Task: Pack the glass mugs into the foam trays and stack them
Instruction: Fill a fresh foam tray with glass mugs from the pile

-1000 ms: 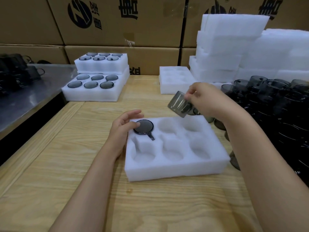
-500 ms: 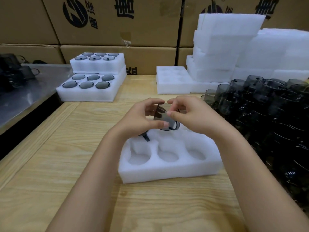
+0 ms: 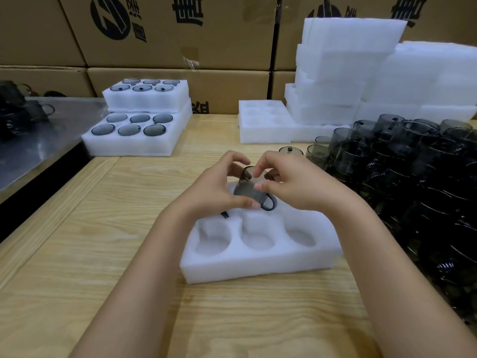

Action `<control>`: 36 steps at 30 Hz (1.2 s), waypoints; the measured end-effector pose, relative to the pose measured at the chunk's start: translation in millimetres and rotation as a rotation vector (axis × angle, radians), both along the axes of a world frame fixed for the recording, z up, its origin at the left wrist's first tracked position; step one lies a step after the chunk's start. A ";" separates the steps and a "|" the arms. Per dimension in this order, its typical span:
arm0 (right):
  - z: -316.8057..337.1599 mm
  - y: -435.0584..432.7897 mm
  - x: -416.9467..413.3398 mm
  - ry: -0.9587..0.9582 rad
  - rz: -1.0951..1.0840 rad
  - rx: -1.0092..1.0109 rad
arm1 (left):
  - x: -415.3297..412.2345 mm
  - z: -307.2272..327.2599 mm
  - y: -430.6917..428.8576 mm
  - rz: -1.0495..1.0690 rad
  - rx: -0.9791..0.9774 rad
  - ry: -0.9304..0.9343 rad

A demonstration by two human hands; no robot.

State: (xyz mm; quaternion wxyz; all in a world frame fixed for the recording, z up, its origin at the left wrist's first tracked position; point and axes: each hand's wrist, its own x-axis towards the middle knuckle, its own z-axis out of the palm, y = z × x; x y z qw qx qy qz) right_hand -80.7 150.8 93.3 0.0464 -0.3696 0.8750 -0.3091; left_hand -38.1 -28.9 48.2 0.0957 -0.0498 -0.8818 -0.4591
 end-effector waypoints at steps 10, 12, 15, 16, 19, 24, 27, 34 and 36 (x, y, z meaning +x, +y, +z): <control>-15.5 -6.3 -8.8 0.050 0.019 0.052 | 6.0 12.5 1.2 -0.138 0.238 -0.111; -22.2 -11.8 -7.6 0.030 0.038 -0.009 | 4.6 16.9 8.7 -0.102 0.326 -0.071; -39.1 -23.0 -5.7 0.050 0.135 0.035 | 0.9 12.1 26.5 -0.047 -0.083 -0.035; -44.8 -24.8 -5.2 0.106 0.137 0.146 | -0.3 6.8 30.2 -0.045 -0.248 -0.053; -55.6 -22.4 -7.5 0.163 0.115 0.334 | -2.0 -5.4 33.3 -0.034 -0.467 -0.119; -52.8 -25.2 -6.8 0.149 0.075 0.469 | -5.2 -7.6 32.3 -0.007 -0.520 -0.178; -50.1 -24.8 -0.6 0.151 0.052 0.485 | -5.8 -4.5 31.3 -0.022 -0.543 -0.194; -50.9 -24.5 5.4 0.173 0.007 0.420 | -2.6 -3.2 27.8 -0.088 -0.520 -0.129; -46.0 -23.3 10.0 0.133 0.013 0.368 | -2.3 -3.5 26.1 -0.095 -0.497 -0.100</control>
